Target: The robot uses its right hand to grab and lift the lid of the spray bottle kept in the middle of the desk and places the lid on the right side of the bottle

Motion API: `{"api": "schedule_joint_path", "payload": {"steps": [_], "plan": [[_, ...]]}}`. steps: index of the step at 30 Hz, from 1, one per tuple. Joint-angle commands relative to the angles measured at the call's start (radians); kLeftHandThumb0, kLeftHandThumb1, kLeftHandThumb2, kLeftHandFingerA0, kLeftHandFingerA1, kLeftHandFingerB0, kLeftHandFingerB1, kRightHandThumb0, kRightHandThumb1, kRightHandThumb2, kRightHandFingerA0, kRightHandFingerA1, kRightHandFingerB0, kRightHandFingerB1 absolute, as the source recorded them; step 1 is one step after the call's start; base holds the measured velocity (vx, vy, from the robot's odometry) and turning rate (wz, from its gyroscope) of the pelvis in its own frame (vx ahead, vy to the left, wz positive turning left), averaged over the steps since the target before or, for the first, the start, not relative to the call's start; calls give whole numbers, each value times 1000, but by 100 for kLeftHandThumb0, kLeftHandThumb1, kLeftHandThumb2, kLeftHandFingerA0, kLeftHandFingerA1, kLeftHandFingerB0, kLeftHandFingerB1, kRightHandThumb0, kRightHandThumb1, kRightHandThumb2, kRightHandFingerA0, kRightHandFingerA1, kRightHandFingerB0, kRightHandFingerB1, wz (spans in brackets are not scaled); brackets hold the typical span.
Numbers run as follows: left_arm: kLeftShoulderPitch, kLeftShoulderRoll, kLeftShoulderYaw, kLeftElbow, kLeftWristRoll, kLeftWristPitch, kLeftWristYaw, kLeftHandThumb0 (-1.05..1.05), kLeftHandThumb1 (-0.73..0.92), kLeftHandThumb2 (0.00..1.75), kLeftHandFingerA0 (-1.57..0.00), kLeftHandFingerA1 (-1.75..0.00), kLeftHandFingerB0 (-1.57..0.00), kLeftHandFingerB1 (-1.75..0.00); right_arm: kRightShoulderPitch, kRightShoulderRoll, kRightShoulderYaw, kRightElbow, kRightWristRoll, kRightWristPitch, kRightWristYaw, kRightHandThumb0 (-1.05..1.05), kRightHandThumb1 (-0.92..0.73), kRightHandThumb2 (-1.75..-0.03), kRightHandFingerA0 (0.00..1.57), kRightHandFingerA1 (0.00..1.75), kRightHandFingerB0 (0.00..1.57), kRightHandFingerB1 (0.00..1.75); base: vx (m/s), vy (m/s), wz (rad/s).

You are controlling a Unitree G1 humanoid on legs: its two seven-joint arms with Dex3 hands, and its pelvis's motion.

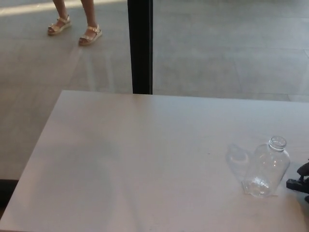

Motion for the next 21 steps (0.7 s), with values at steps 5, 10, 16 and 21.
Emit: {"api": "schedule_joint_path", "payload": {"steps": [5, 10, 16, 21], "plan": [[3, 19, 0, -2, -10, -4, 4, -93, 91, 67, -57, -52, -42, -39, -30, -8, 72, 56, -54, 79, 9, -77, -71, -63, 0, 31, 16, 26, 0, 0, 0], [3, 16, -2, 5, -5, -7, 7, -96, 90, 67, -57, -51, -39, -39, -31, -18, 62, 17, -34, 80, 26, -98, -62, -95, 0, 9, 5, 12, 0, 0, 0], [11, 15, -4, -2, -3, -16, 16, -94, 90, 67, -58, -51, -41, -39, 9, -78, -22, -151, 33, 101, 115, -104, -61, -103, 0, 8, 5, 3, 0, 0, 0], [12, 20, -3, -2, -6, -6, 9, -90, 90, 67, -56, -50, -39, -39, 129, -165, -184, -430, 157, 124, 250, -105, -61, -102, 0, 10, 0, 0, 0, 0, 0]]}}
